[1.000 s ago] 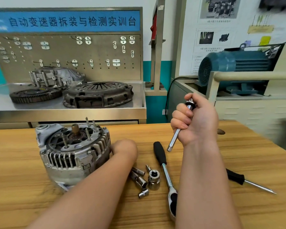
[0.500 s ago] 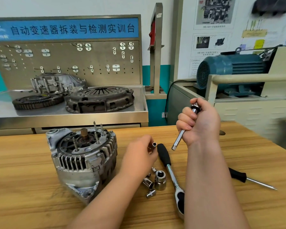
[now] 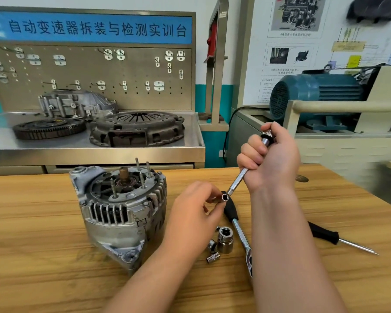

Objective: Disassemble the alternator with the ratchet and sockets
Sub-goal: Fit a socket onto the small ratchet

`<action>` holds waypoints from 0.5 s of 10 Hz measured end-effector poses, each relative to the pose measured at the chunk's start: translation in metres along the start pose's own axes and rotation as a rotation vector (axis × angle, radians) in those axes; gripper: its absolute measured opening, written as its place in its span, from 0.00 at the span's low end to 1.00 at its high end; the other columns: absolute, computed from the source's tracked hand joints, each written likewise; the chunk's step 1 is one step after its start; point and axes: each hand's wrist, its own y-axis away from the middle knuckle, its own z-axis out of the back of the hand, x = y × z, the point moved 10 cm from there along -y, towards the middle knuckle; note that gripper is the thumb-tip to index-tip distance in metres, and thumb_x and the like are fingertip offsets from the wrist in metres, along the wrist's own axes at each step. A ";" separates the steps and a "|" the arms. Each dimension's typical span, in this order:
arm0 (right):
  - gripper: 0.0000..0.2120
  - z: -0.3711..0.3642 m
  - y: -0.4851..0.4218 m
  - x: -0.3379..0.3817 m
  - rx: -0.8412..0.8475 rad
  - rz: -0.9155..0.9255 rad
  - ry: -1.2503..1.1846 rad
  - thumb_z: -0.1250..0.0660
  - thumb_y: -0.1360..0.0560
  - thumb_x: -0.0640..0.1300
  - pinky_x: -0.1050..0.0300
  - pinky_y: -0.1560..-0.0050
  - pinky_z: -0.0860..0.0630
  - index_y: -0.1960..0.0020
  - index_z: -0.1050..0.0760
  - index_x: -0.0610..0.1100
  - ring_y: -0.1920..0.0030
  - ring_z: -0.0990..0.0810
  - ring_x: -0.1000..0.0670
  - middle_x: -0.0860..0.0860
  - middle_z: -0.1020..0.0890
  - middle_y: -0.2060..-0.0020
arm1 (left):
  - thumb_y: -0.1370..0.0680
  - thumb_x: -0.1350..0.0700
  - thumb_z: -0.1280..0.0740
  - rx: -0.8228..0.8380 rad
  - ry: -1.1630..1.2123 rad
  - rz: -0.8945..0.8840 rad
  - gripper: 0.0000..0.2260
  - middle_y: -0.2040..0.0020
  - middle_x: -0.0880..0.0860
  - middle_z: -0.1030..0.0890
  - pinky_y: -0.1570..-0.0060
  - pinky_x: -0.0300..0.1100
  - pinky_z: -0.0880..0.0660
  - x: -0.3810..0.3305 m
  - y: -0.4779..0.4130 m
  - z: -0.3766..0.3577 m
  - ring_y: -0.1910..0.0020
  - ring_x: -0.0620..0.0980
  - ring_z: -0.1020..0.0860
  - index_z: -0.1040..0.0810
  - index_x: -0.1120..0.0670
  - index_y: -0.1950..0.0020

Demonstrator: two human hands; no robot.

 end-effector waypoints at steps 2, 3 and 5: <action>0.10 -0.008 0.008 0.014 0.030 0.235 0.051 0.44 0.23 0.38 0.65 0.79 0.48 0.62 0.34 0.46 0.78 0.47 0.54 0.52 0.41 0.77 | 0.26 0.54 0.30 0.032 0.052 0.051 0.08 0.63 0.38 0.23 0.64 0.29 0.32 0.002 0.001 0.003 0.62 0.34 0.27 0.27 0.42 0.58; 0.13 -0.012 0.013 0.027 0.076 0.335 0.061 0.45 0.21 0.38 0.66 0.78 0.46 0.64 0.32 0.46 0.79 0.46 0.53 0.52 0.40 0.78 | 0.25 0.53 0.30 0.031 0.068 0.037 0.05 0.62 0.34 0.24 0.61 0.33 0.30 -0.001 0.002 0.006 0.62 0.35 0.26 0.21 0.44 0.52; 0.14 -0.013 0.014 0.029 0.094 0.349 0.060 0.45 0.21 0.38 0.66 0.78 0.46 0.65 0.32 0.47 0.79 0.46 0.54 0.52 0.40 0.78 | 0.23 0.53 0.32 0.035 0.036 0.014 0.04 0.63 0.34 0.26 0.57 0.41 0.26 -0.006 0.004 0.010 0.59 0.42 0.24 0.20 0.46 0.50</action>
